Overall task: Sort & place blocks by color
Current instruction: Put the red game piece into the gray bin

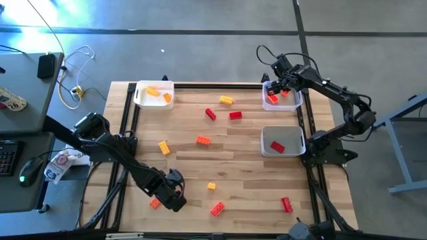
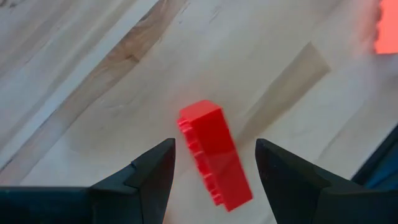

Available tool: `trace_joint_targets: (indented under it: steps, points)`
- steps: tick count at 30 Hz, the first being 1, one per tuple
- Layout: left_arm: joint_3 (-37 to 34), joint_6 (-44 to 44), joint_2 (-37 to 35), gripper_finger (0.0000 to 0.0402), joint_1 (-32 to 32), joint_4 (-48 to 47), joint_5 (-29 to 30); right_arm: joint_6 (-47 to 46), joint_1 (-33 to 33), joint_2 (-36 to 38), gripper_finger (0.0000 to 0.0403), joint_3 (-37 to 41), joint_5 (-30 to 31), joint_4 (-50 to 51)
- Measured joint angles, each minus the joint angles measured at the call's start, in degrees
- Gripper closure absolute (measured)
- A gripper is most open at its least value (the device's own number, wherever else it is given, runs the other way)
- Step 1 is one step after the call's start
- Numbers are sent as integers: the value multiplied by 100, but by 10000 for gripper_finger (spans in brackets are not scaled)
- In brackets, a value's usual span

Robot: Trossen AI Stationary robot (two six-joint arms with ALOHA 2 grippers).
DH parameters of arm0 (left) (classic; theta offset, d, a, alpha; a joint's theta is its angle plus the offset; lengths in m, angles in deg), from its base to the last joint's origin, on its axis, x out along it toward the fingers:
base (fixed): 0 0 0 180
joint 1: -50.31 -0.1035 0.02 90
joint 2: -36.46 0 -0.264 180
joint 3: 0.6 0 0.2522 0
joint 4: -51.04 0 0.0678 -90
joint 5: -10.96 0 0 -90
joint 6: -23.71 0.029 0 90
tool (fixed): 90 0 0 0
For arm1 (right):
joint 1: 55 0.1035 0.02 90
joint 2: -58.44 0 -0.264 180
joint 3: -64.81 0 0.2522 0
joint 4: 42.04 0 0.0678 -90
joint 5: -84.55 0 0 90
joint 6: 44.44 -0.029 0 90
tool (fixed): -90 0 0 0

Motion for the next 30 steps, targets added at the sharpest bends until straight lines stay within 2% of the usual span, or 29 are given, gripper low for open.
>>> trace_joint_targets:
  steps: [7, 13, 19, 26, 30]
  points:
    - [0, 51, 268, 193, 0, 86, -147, -2, -1, 0, 181, 0, -1, 0]
    - [0, 312, 265, 197, -61, -7, -31, -2, -1, 0, 181, -2, -103, 19]
    - [-1, 693, 332, 252, -183, -397, -258, -90, 0, -2, 181, -4, -496, 98]
    - [0, 1265, 409, 324, -309, -429, -335, -41, 2, -2, 181, -4, -529, 176]
    - [-4, 1615, 372, 335, -447, -418, -253, 128, 70, -2, 181, -4, -838, 178]
